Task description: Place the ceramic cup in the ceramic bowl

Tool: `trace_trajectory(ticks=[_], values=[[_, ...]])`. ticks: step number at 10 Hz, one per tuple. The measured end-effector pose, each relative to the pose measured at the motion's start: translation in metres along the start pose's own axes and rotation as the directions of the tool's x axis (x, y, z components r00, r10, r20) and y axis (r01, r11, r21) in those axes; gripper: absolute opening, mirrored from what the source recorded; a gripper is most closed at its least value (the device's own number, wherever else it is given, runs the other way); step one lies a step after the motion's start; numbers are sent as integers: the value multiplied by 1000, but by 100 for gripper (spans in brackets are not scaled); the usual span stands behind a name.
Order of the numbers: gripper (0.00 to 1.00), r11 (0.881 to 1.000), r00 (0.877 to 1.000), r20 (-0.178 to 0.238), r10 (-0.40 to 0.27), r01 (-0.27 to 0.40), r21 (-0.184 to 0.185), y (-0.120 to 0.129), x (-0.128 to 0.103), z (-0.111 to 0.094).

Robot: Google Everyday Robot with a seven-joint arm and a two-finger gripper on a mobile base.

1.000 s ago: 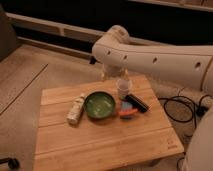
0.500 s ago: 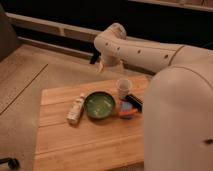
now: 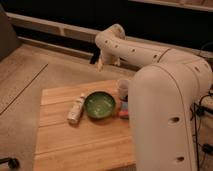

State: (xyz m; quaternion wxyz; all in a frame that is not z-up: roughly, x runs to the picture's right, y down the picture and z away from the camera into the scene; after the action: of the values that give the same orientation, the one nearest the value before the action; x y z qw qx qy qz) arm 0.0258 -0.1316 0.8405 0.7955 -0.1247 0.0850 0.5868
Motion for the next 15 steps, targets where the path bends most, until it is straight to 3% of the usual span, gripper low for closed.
trace_trajectory(ticks=[2,3,7,8,9,11,13,15], values=[[65,999,999,-15,32,-31,22,-6,7,1],[65,995,995,-42,87,-84,62,-15,19,5],[65,940,949,-154,276,-234,248,-43,75,29],[65,934,940,-176,291,-239,266,-41,81,36],[65,932,934,-201,296,-236,274,-34,85,46],[65,942,931,-239,276,-212,261,-15,80,67],[65,949,927,-271,258,-191,253,-8,80,84],[65,950,914,-316,254,-173,261,-11,90,100]])
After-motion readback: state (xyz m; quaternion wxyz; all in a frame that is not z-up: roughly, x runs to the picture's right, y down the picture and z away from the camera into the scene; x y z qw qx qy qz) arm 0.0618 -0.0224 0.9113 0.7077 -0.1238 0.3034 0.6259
